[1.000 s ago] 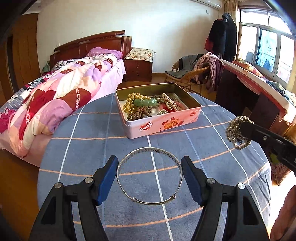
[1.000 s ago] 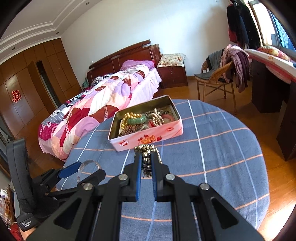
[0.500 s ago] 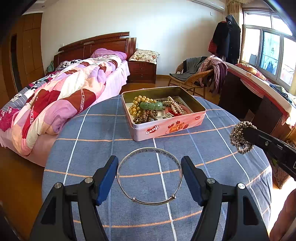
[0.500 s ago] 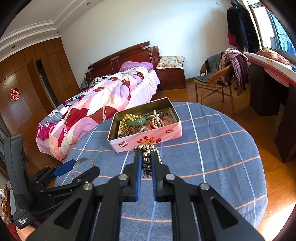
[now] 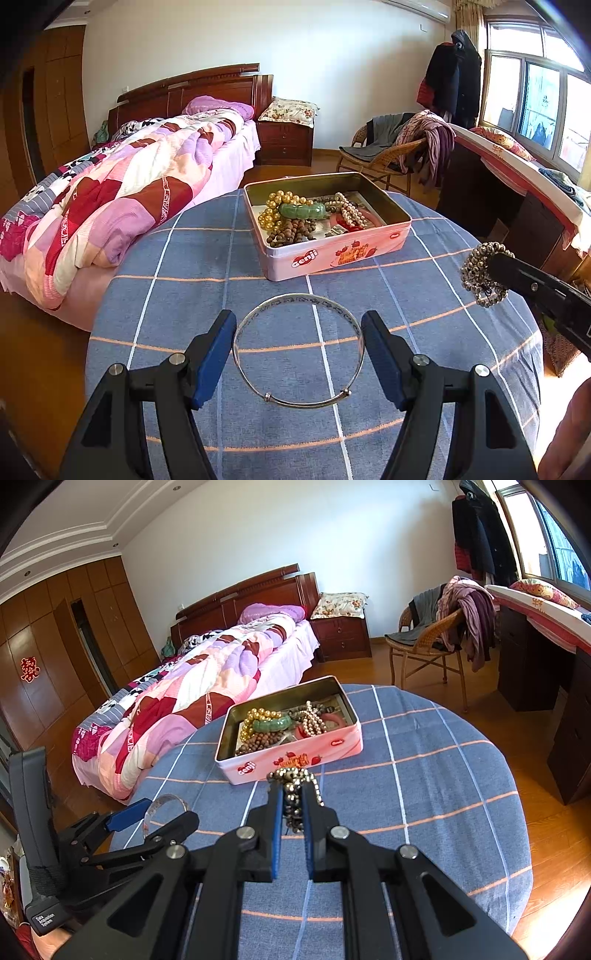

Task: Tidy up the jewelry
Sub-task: 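Grasp the thin silver bangle with the left tool and lift it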

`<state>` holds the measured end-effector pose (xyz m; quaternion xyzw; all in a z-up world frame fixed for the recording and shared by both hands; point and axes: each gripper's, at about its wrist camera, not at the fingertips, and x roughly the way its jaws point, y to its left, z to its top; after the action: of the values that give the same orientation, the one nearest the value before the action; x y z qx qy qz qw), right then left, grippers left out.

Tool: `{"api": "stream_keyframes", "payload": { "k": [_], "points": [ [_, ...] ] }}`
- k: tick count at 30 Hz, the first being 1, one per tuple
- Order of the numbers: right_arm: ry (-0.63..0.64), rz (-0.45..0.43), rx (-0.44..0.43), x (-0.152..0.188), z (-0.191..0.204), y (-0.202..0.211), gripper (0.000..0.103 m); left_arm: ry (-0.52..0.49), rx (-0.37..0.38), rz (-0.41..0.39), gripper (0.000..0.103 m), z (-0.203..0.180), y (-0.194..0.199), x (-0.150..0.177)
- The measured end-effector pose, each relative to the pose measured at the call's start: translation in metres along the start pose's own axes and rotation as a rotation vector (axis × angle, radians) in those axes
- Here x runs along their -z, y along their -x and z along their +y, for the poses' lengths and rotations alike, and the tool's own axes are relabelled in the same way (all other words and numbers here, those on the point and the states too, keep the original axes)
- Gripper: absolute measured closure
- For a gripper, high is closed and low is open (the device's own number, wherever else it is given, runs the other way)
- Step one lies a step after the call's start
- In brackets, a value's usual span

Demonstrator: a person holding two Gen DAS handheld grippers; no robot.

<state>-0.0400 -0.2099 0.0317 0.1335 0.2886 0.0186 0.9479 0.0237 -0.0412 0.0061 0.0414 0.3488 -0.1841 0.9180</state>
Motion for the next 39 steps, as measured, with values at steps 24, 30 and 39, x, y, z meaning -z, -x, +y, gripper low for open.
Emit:
{"api": "stream_keyframes", "payload": {
  "k": [24,30,39],
  "points": [
    [0.028,-0.007,0.000,-0.021,0.004,-0.015,0.090,0.050,0.034,-0.012,0.033,0.013,-0.017,-0.025],
    [0.066,-0.060,-0.003,-0.055,0.013,-0.032,0.090,0.038,0.029,-0.051,0.033,0.015,-0.034,-0.061],
    [0.080,-0.077,0.002,-0.091,0.013,-0.074,0.090,0.062,0.034,-0.071,0.033,0.020,-0.074,-0.098]
  ]
}}
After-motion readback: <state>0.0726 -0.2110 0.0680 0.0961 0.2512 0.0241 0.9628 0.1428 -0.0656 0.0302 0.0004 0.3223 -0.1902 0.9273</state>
